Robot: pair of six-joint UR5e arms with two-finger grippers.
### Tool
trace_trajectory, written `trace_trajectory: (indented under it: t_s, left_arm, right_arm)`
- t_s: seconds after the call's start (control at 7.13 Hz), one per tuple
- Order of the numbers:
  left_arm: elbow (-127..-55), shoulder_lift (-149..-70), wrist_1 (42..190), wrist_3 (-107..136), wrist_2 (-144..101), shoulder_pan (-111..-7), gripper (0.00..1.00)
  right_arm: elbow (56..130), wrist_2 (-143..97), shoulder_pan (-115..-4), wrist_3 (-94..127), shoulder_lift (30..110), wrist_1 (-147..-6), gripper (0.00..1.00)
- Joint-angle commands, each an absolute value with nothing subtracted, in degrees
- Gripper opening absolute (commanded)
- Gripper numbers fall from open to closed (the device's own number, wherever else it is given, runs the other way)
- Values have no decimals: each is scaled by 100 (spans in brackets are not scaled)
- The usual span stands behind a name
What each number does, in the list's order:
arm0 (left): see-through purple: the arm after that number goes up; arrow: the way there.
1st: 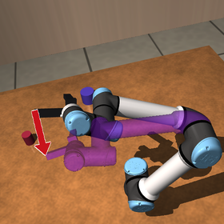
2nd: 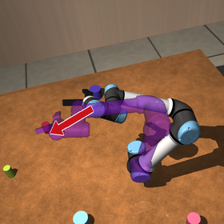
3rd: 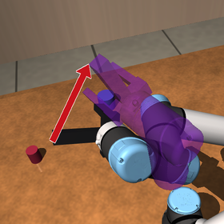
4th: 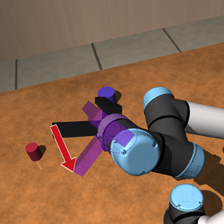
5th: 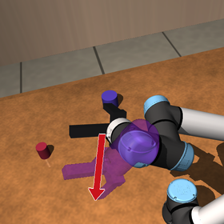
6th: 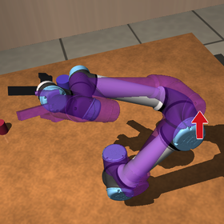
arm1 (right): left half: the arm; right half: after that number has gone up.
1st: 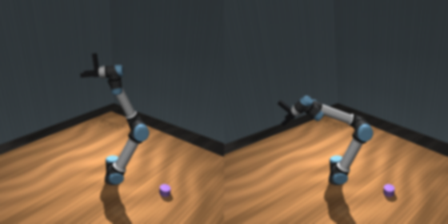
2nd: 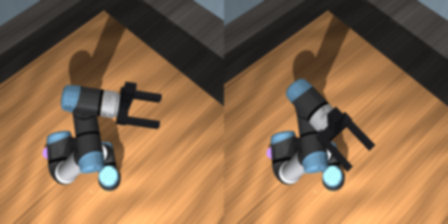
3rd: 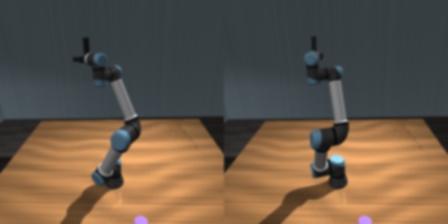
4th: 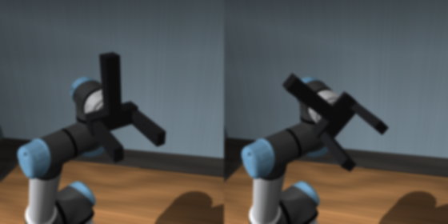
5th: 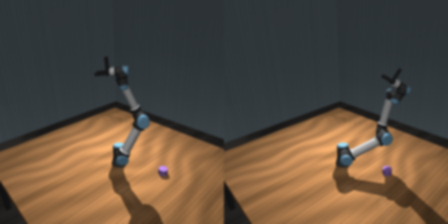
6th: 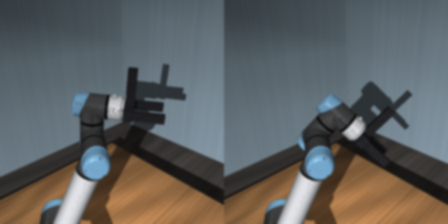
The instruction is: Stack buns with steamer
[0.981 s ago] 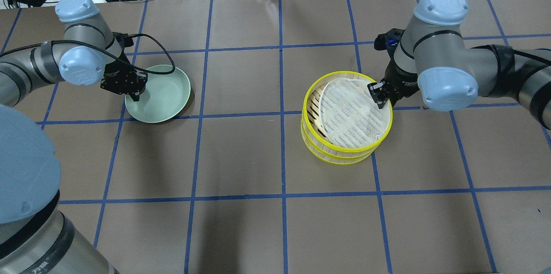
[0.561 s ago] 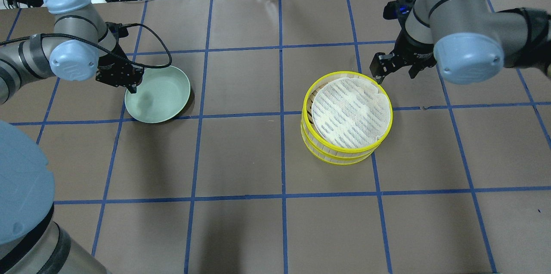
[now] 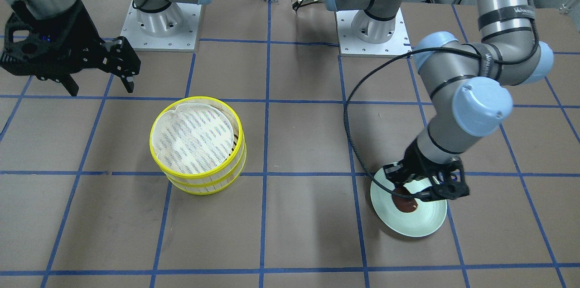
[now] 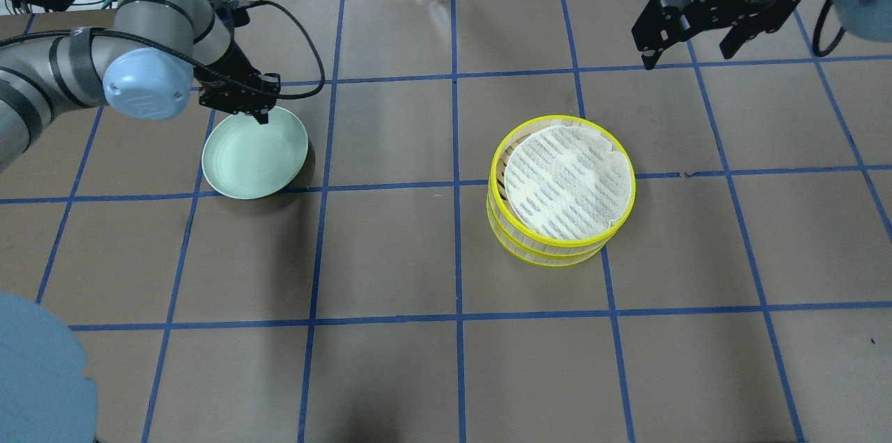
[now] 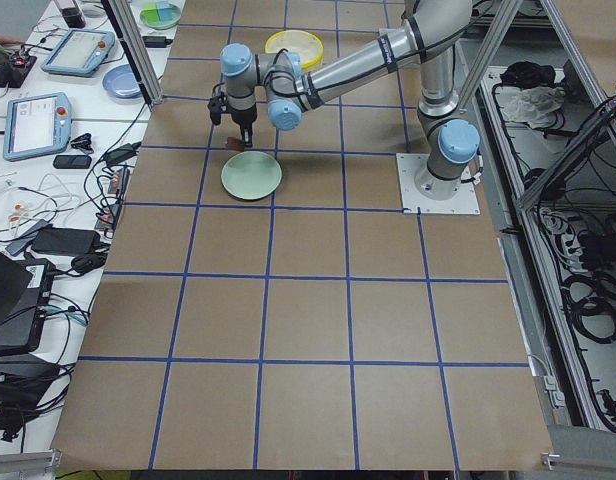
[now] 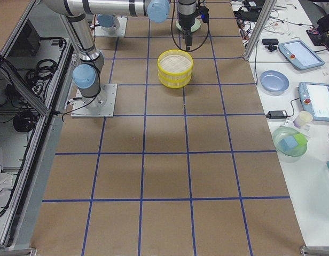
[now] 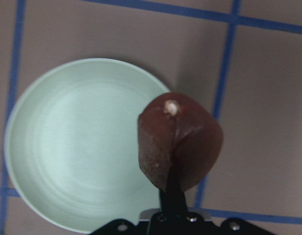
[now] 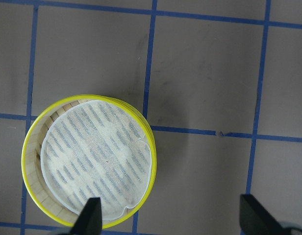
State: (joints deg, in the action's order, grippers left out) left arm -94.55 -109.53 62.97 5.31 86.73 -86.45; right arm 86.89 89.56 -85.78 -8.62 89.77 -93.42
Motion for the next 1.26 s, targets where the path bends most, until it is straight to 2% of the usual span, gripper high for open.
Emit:
trace_trajectory:
  t_s: [0.0,0.28,0.84,0.98,1.12]
  left_arm:
    - [-9440,-10775,6197,2129,8237,-9979,0]
    - [-9439,-10898,5419,3324,7599,-10781,0]
    - [-9510,-10960,5282,4385,7236,-11863,0]
    - [-9527,-11012,5239,4455,7164,-11987,16]
    - [-9536,-11030,5230,4943,7146,-12014,83]
  right_arm:
    - [8604,8904,-8578,-615,9115,-9149,100]
    - [8648,8895,-8578,-615,9106,-9149,100]
    - [8666,8903,-8578,-615,9097,-9141,100]
    - [8666,8912,-8578,-615,9097,-9141,100]
    - [8666,8912,-8578,-615,9097,-9141,100]
